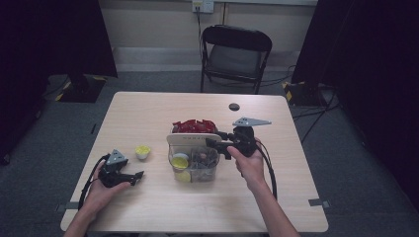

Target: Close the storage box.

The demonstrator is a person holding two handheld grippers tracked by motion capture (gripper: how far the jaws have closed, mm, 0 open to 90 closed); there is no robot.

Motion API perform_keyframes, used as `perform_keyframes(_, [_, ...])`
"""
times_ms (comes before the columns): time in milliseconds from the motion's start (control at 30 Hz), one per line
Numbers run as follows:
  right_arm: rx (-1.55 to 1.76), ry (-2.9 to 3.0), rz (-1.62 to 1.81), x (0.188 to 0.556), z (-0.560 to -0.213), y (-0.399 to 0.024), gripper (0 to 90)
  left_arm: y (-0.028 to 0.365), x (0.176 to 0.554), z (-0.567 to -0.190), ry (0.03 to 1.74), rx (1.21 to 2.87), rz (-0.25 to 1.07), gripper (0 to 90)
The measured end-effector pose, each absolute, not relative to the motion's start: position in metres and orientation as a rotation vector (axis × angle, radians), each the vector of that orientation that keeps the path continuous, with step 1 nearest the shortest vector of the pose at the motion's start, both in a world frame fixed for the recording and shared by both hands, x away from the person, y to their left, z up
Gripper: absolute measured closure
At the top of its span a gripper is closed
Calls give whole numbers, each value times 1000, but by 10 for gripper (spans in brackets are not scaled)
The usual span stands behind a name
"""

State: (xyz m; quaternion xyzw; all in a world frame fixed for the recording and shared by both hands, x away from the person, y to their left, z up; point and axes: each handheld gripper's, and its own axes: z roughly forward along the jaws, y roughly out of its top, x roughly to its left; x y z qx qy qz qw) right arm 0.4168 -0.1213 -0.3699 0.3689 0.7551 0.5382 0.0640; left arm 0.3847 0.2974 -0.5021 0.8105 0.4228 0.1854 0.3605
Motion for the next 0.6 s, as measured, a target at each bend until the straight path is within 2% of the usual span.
perform_keyframes(600, [1060,2300,1593,401,-372,-122,375,298,385,-502,1088,2092,480,154])
